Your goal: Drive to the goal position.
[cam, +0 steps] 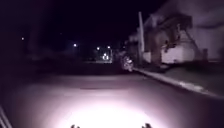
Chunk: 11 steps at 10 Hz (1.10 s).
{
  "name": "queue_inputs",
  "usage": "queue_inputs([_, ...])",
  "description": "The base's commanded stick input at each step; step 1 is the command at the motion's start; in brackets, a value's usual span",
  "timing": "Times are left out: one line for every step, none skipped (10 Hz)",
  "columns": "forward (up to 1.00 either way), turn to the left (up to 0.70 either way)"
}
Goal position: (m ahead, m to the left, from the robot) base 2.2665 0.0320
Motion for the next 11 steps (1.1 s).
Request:
queue_inputs([0.7,0.0])
queue_inputs([0.7,0.0])
queue_inputs([0.7,0.0])
queue_inputs([0.7,0.0])
queue_inputs([0.7,0.0])
queue_inputs([0.7,0.0])
queue_inputs([0.7,0.0])
queue_inputs([0.7,0.0])
queue_inputs([0.7,0.0])
queue_inputs([0.7,0.0])
queue_inputs([0.7,0.0])
